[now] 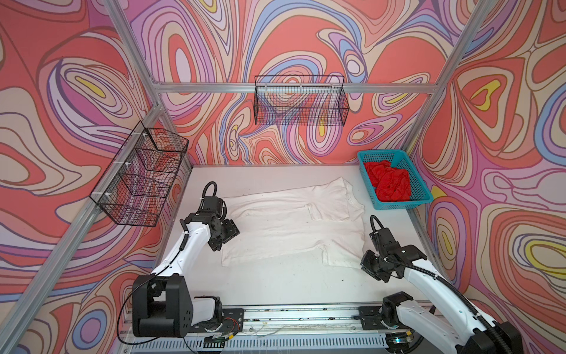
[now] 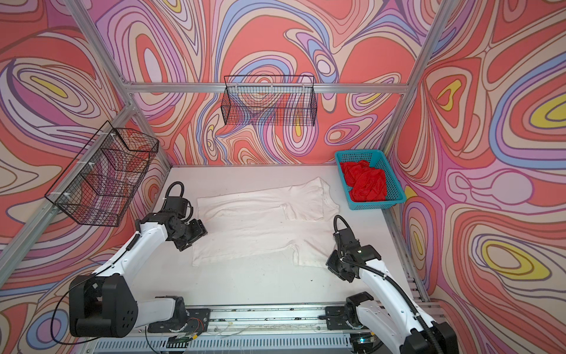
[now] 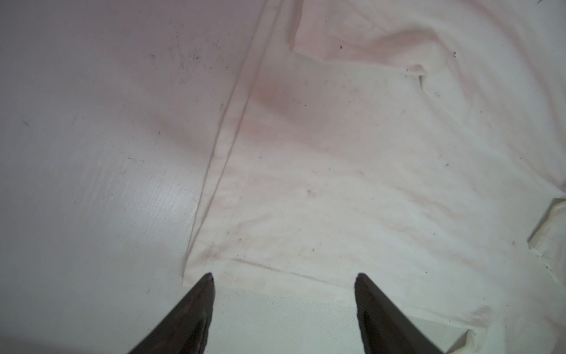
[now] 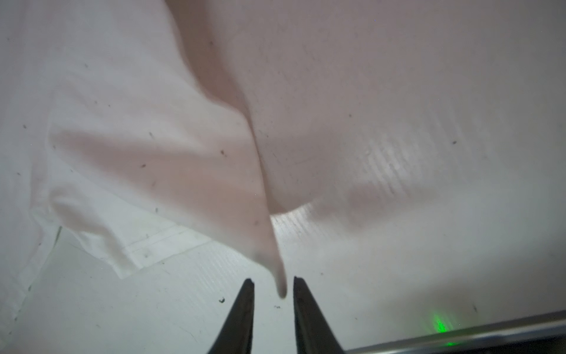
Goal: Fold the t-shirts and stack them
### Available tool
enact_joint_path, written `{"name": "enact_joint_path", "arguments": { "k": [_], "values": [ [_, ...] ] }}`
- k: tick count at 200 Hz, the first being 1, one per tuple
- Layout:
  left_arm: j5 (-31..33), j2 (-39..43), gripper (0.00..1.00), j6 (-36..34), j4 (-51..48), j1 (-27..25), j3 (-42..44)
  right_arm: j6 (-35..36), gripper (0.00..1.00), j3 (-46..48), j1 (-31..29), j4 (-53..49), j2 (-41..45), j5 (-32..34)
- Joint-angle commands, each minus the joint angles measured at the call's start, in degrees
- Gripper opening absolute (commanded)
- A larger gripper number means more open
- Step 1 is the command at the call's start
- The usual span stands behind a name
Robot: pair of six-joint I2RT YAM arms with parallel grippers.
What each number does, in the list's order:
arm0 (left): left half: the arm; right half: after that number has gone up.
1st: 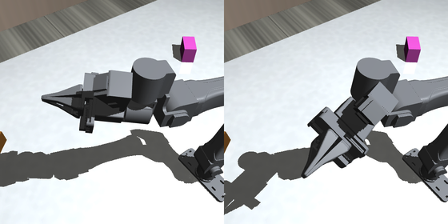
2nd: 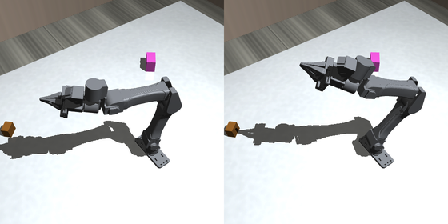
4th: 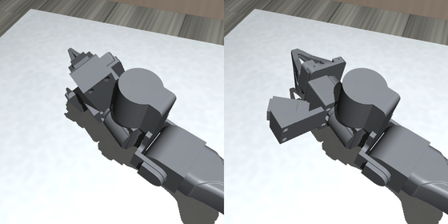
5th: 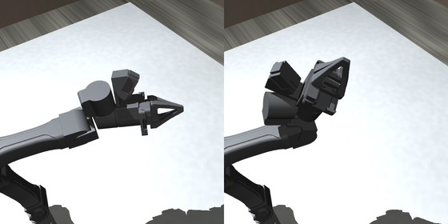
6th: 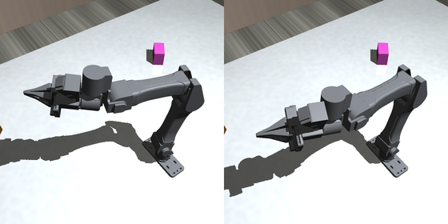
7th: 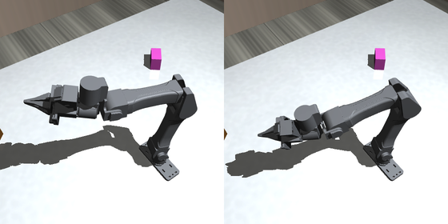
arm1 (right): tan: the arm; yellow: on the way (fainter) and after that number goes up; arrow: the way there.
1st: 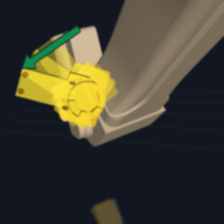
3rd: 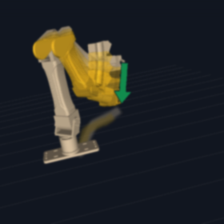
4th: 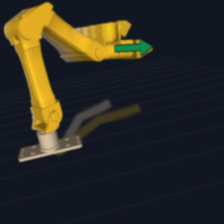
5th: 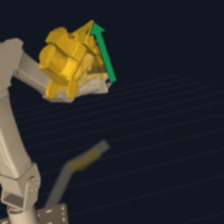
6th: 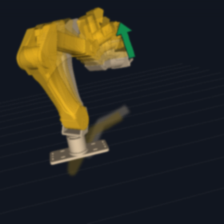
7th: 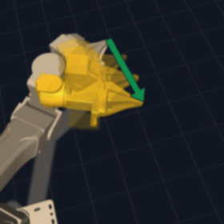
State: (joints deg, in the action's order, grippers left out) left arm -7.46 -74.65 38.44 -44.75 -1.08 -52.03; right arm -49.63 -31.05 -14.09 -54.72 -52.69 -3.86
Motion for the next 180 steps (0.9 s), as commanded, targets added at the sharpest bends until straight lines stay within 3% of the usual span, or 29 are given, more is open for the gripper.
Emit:
{"name": "enact_joint_path", "arguments": {
  "k": [1, 31, 133, 157, 180],
  "values": [
    [1.0, 1.4, 0.74, 0.5, -2.0, -0.1, 0.7, -1.4, 0.31, -0.5, -0.3, -0.1, -0.8, 3.3],
    [1.3, 2.0, 0.74, -0.2, -2.5, -0.1, 0.4, -0.6, 0.35, -0.2, -0.4, -0.5, -0.8, 4.8],
    [1.4, 1.6, 0.75, -0.4, -2.4, -0.1, 0.4, -4.4, 0.31, 3.6, -0.5, 9.6, -5.6, 8.5],
    [1.7, 1.5, 0.75, -0.4, -2.5, -0.1, 0.4, -4.4, 0.23, 3.9, -0.5, 10.0, -6.2, 9.4],
    [1.7, 1.4, 0.74, -0.3, -2.9, -0.1, 0.3, -4.3, 0.05, 3.9, -0.4, 10.1, -6.0, 9.7]
  ]
}}
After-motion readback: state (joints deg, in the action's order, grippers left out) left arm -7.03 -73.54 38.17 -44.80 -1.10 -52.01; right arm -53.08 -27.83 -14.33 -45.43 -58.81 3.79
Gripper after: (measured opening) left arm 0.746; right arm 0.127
